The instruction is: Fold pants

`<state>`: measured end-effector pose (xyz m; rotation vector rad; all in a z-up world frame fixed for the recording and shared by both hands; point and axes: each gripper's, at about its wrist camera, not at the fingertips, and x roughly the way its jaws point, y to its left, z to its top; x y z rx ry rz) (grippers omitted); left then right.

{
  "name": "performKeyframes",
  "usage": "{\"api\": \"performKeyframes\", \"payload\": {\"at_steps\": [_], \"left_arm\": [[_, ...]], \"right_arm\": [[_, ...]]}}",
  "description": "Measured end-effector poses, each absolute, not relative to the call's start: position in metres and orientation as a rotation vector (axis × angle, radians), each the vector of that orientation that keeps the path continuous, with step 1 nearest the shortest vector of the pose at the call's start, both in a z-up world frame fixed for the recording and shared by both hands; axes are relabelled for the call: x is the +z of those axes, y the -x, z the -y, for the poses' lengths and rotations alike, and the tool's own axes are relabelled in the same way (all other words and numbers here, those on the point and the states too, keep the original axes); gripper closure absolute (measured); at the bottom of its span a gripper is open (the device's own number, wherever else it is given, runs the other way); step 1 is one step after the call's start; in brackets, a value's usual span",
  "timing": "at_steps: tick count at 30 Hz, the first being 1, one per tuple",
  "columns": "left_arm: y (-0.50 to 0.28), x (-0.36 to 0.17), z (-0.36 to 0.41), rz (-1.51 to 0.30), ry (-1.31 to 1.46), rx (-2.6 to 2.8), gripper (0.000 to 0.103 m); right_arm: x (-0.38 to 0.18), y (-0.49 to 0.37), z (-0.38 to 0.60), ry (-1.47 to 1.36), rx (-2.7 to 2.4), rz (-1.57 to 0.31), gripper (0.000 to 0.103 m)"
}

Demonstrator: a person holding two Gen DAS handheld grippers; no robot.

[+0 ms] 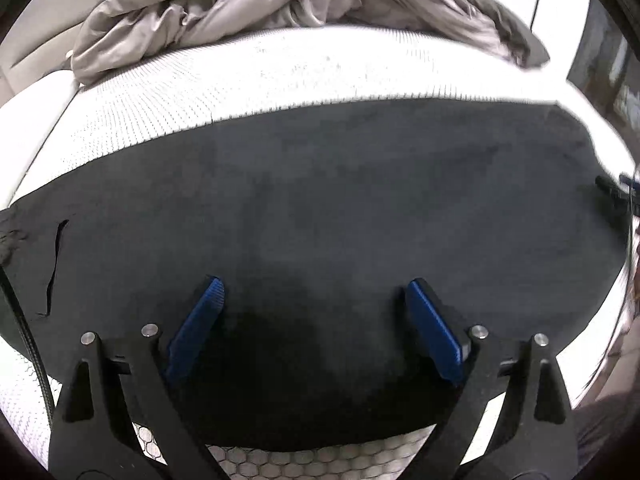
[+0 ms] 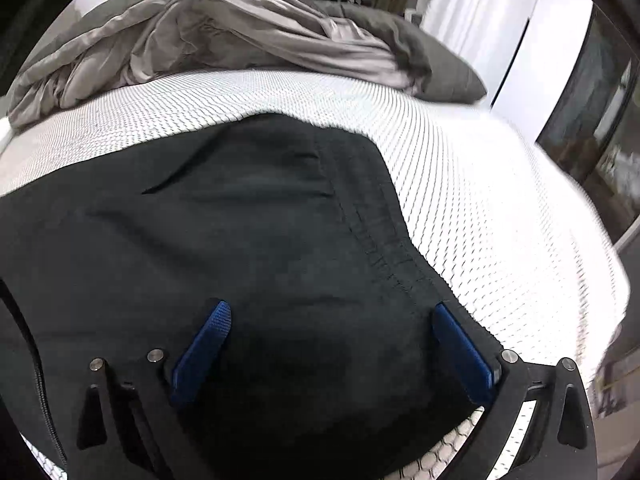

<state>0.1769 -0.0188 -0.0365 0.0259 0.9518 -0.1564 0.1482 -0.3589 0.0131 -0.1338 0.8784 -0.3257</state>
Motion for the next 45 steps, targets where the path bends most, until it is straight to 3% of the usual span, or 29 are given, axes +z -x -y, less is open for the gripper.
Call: {"api": "performKeyframes", "payload": {"at_steps": [6,9,12,19,23,31,38,41,45], "left_arm": [[-0.214,-0.007,0.042,-0.876,0.016,-0.151,0.011],[-0.242,-0.016,0.065,-0.884,-0.058,-0.147,0.011],[-0.266,-0.050,0.072,-1.012,-0.136,-0.123,0.010],[-0.272,-0.050,0.006,-1.019,-0.063,0.022,0.004],[-0.273,-0.046,-0.007,-1.017,0.004,0.043,0.005],[-0.276,-0.012,0.057,-0.917,0.076,-0.082,0.009],[-0.294,-0.047,0.111,-1.003,-0.044,-0.060,0.009],[-0.295,-0.048,0.086,-1.002,-0.002,-0.032,0.009],[-0.302,-0.049,0.031,-1.005,0.036,0.099,0.007]], "right_arm": [[0.023,-0.181,0.293,0.031,-0.057,-0.922,0.001],[0.004,-0.214,0.242,0.186,0.051,-0.990,0.001],[-0.020,-0.228,0.220,0.361,0.080,-1.006,0.002],[-0.014,-0.214,0.362,0.202,-0.337,-0.969,0.002],[-0.002,-0.200,0.388,0.050,-0.353,-0.943,0.001],[0.032,-0.203,0.298,0.081,-0.163,-0.877,0.002],[-0.020,-0.238,0.188,0.282,0.050,-0.990,0.002],[-0.022,-0.235,0.212,0.256,0.030,-0.992,0.001],[-0.016,-0.229,0.314,0.120,-0.308,-0.989,0.001]]}}
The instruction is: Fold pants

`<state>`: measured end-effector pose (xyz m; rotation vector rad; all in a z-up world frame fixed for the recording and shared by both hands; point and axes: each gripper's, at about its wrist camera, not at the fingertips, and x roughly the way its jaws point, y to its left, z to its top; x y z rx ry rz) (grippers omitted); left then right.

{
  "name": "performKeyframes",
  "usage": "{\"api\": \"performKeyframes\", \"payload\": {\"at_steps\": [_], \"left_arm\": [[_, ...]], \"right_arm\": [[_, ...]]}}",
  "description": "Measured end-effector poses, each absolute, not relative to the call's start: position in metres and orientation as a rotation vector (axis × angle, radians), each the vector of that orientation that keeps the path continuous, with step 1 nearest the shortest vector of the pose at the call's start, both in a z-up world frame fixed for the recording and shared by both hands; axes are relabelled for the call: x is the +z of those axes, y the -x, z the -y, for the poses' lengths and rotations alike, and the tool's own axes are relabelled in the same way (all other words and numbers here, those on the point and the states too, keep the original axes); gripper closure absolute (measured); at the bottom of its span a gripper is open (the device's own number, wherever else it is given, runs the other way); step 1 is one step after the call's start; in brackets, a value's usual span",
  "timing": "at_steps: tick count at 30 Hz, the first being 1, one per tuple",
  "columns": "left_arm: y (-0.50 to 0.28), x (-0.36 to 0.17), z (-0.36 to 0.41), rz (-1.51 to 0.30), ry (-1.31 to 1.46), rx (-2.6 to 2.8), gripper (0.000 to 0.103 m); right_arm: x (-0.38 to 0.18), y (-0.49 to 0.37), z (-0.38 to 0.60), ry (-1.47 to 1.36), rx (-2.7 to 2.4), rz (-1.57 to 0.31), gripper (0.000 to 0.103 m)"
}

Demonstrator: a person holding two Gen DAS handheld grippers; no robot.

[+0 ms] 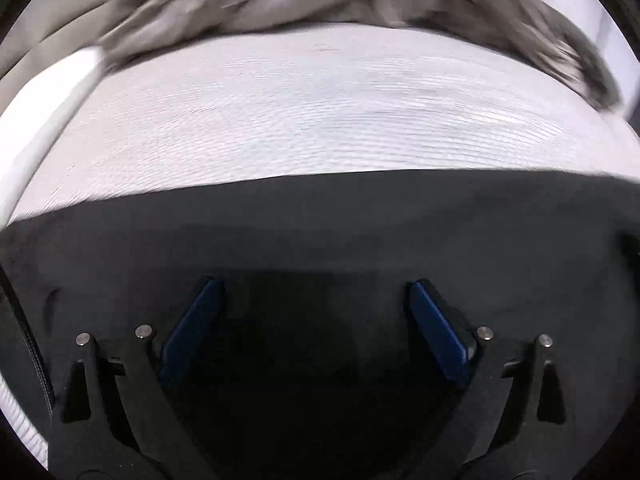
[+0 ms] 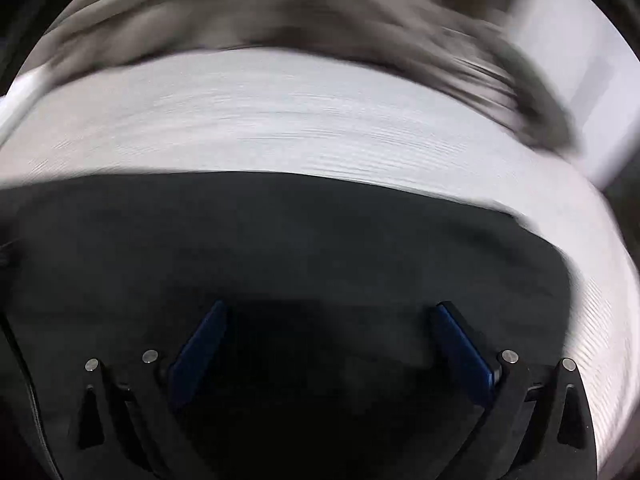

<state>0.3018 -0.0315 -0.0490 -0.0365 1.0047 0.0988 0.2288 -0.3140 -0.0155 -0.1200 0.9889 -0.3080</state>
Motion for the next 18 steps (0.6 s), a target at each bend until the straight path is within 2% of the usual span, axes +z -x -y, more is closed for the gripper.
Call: {"api": "performKeyframes", "payload": {"at_steps": [2,5,7,12,16,18], "left_arm": [[-0.295,-0.047,0.015,-1.002,0.096,0.107,0.007],[-0.287,-0.040,0.011,-0.995,0.083,0.110,0.007],[-0.279,-0.035,0.016,-0.995,0.088,0.089,0.011],[-0.218,-0.019,0.070,-0.933,0.100,-0.190,0.011],[-0.195,-0.040,0.122,-0.998,-0.040,-0.334,0.011],[-0.184,-0.045,0.127,-0.956,-0.133,-0.329,0.010]], "right_arm": [[-0.010,-0.215,0.354,0.019,-0.395,-0.970,0.001],[-0.001,-0.203,0.353,0.049,-0.399,-0.952,0.001],[0.005,-0.198,0.339,0.085,-0.340,-0.952,0.001],[0.015,-0.178,0.273,0.099,-0.049,-0.959,0.001],[-0.003,-0.154,0.221,0.143,0.191,-1.003,0.001],[-0.013,-0.141,0.210,0.231,0.206,-1.015,0.001]]}}
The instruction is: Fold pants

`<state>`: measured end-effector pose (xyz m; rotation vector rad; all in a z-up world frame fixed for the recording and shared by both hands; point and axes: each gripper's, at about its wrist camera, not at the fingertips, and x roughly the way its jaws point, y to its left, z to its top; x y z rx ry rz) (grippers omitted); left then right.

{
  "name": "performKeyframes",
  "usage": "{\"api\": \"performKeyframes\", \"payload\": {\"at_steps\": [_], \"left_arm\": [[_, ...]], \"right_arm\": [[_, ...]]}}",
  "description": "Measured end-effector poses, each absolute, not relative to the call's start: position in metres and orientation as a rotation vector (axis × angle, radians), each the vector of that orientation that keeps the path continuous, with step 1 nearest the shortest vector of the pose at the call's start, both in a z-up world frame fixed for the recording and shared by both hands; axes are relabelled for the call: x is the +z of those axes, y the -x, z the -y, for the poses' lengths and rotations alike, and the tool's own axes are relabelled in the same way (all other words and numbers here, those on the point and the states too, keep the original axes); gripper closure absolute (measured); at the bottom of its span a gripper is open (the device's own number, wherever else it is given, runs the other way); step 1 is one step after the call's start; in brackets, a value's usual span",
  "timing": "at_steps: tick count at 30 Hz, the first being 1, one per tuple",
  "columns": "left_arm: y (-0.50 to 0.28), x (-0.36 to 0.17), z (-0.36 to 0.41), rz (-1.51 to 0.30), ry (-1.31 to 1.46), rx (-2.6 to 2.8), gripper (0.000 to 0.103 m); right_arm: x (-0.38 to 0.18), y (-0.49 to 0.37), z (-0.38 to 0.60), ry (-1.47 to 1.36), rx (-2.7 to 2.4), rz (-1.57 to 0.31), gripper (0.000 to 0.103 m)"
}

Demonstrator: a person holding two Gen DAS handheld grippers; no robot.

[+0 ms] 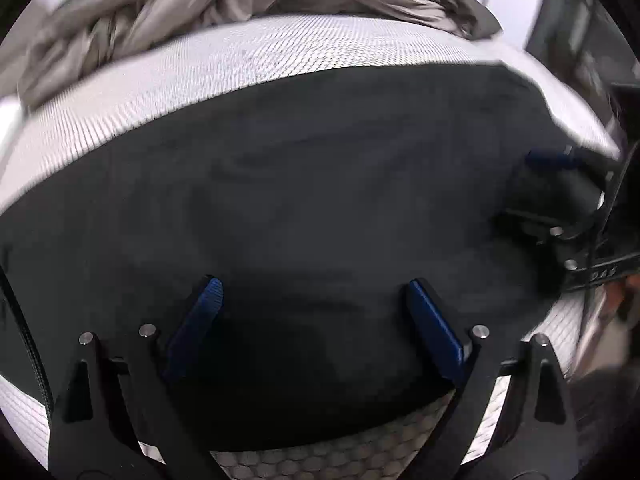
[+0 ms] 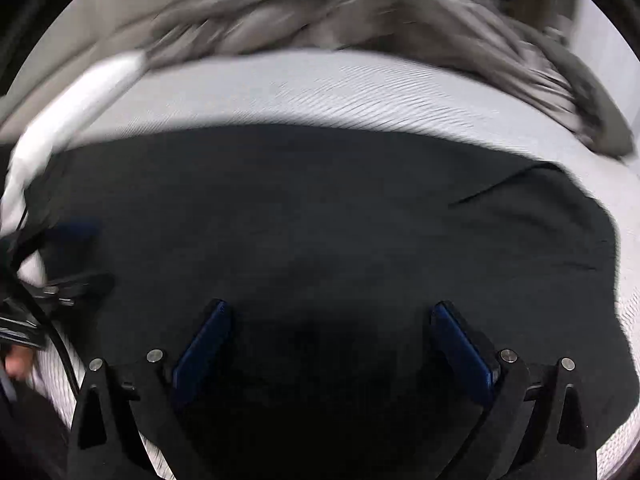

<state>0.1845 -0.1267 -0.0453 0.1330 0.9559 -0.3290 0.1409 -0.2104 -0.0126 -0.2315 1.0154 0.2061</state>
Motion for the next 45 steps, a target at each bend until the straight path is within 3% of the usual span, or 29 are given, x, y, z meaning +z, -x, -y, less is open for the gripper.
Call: {"api": "performKeyframes", "payload": {"at_steps": [12,19,25,31,35,41,45], "left_arm": [[-0.161,-0.038,-0.011,-0.969,-0.009,-0.054,0.007],[-0.189,-0.007,0.028,-0.943,0.080,-0.183,0.009],[-0.228,-0.035,0.089,-1.014,-0.086,-0.169,0.009],[-0.223,-0.034,0.039,-0.985,-0.096,-0.021,0.007],[-0.214,-0.034,-0.021,-0.991,0.072,0.023,0.006],[-0.215,-0.021,-0.004,-0.968,0.078,0.019,0.008],[-0.229,-0.016,0.051,-0.938,-0.008,-0.077,0.008]], "right_arm": [[-0.006,-0.087,0.361,0.151,-0.163,-0.976,0.001],[0.016,-0.100,0.293,0.103,0.008,-0.903,0.001],[-0.008,-0.143,0.212,0.200,0.142,-0.981,0.001],[-0.009,-0.157,0.292,0.173,-0.122,-1.007,0.001],[-0.005,-0.150,0.350,0.092,-0.200,-0.986,0.001],[0.016,-0.150,0.303,0.131,-0.090,-0.961,0.001],[0.012,-0.184,0.254,0.147,0.040,-0.983,0.001]]}}
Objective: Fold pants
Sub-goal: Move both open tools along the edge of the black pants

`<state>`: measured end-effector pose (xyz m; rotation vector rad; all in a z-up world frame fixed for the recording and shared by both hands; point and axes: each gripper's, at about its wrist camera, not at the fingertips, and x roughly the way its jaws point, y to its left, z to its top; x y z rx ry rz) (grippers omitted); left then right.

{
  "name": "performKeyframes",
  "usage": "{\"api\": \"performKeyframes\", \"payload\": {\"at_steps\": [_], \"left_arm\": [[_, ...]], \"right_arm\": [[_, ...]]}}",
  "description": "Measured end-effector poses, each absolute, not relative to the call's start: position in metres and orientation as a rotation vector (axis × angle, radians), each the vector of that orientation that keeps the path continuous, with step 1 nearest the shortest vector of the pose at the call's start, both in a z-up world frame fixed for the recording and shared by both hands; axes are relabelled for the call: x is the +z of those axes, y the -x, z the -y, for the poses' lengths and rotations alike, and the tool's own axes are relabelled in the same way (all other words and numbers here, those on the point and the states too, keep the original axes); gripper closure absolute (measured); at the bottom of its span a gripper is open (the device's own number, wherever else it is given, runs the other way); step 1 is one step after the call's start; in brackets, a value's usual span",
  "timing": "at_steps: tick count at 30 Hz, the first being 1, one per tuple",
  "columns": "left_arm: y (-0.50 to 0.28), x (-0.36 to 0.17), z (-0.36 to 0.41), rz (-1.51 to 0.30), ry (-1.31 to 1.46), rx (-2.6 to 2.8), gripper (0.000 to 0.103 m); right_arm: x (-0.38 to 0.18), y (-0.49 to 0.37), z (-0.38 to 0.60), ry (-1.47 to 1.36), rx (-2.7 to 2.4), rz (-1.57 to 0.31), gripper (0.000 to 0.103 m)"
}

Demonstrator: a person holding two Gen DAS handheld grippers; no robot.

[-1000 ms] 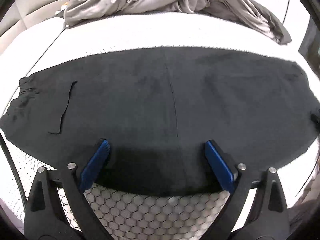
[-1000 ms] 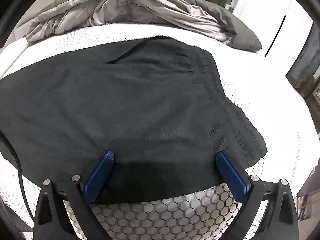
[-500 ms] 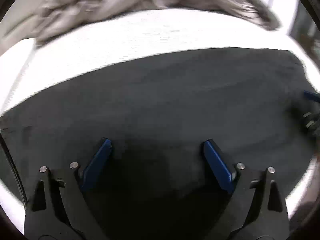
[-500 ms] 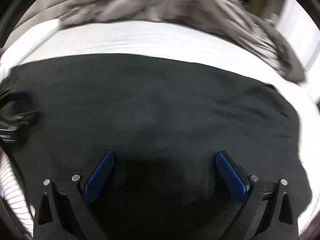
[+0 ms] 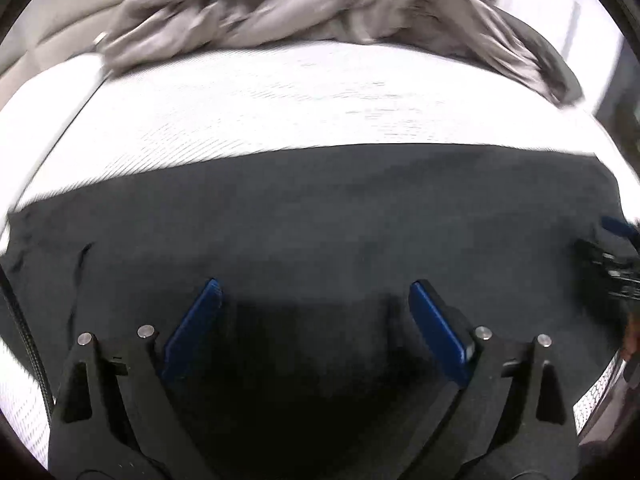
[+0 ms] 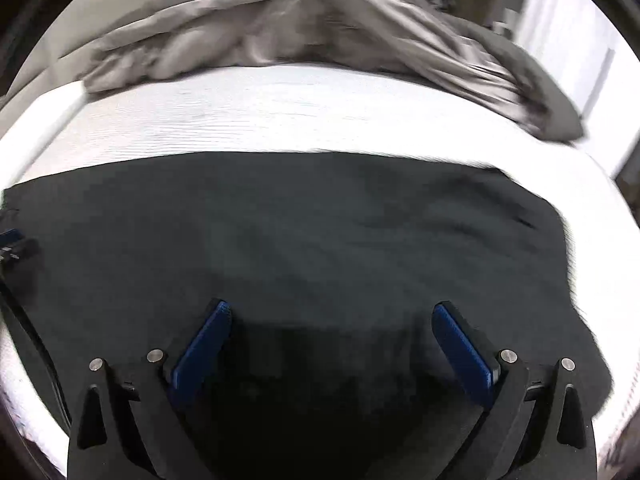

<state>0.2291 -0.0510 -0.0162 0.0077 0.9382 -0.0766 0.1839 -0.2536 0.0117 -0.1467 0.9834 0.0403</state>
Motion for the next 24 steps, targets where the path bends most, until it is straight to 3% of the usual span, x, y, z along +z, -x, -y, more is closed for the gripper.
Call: {"api": "performKeyframes", "payload": {"at_steps": [4,12,19,24], "left_arm": [[-0.241,-0.037,0.070,-0.997,-0.109,-0.035,0.008],[-0.252,-0.034,0.007,-1.028,0.070,0.071,0.009],[-0.261,-0.010,0.020,-0.886,0.107,0.051,0.009],[-0.296,-0.037,0.028,-0.967,0.042,0.058,0.009]], "right_arm": [[-0.007,-0.202,0.226,0.255,0.010,-1.003,0.002],[0.001,-0.221,0.333,0.038,-0.302,-0.999,0.001],[0.022,-0.236,0.262,0.078,-0.115,-0.908,0.001],[-0.003,-0.264,0.188,0.150,0.074,-0.968,0.002]]}}
